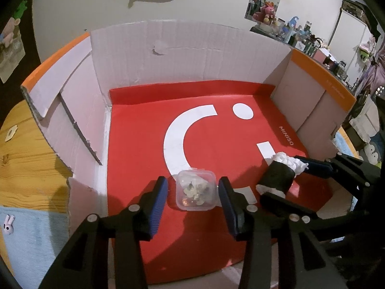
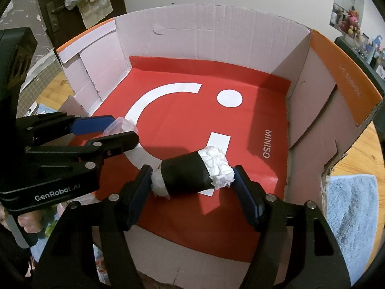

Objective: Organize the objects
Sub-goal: 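Lower and release the doll with the right tool while the left tool releases the bead box, then withdraw both tools from the red box back over the towel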

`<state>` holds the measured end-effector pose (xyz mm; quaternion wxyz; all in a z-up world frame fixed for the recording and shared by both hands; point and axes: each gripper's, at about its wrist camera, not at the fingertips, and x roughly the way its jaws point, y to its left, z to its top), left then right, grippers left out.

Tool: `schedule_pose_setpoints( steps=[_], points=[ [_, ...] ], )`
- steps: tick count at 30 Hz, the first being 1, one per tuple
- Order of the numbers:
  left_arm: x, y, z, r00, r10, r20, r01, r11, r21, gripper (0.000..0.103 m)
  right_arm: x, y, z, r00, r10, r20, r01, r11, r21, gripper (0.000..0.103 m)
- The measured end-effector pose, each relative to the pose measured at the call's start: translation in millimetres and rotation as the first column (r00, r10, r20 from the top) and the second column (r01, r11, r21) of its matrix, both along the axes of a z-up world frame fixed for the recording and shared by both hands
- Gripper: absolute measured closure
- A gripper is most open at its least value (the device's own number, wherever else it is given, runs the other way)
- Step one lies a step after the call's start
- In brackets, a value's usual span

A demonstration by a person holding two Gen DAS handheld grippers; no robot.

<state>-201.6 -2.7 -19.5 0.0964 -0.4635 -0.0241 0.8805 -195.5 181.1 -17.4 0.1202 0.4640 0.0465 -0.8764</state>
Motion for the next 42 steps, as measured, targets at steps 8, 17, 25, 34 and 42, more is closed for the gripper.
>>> schedule_pose_setpoints(
  steps=[8, 17, 25, 34, 42],
  points=[
    [6.8, -0.6, 7.1, 1.0, 0.003, -0.024, -0.004, 1.0, -0.007, 0.05, 6.5, -0.4, 6.1, 1.0, 0.001, -0.028, -0.001, 1.0, 0.004, 0.035],
    [19.9, 0.4, 18.4, 0.999, 0.006, -0.052, -0.006, 1.0, -0.011, 0.044, 18.5, -6.6, 13.3, 0.998, 0.01, -0.06, -0.01, 1.0, 0.005, 0.027],
    [32.0, -1.7, 27.5, 0.997, 0.019, -0.077, -0.019, 1.0, -0.008, 0.036, 27.5, -8.5, 19.5, 0.996, 0.009, -0.09, -0.01, 1.0, -0.003, 0.022],
    [44.4, -2.9, 31.9, 0.995, 0.032, -0.096, -0.034, 0.999, -0.01, 0.03, 42.5, -8.2, 23.5, 0.993, 0.006, -0.115, -0.007, 1.0, -0.013, 0.019],
    [57.6, -9.1, 40.6, 0.991, 0.057, -0.122, -0.056, 0.998, 0.013, 0.019, 60.4, -7.9, 31.2, 0.989, 0.005, -0.148, -0.009, 1.0, -0.025, 0.011]
  ],
)
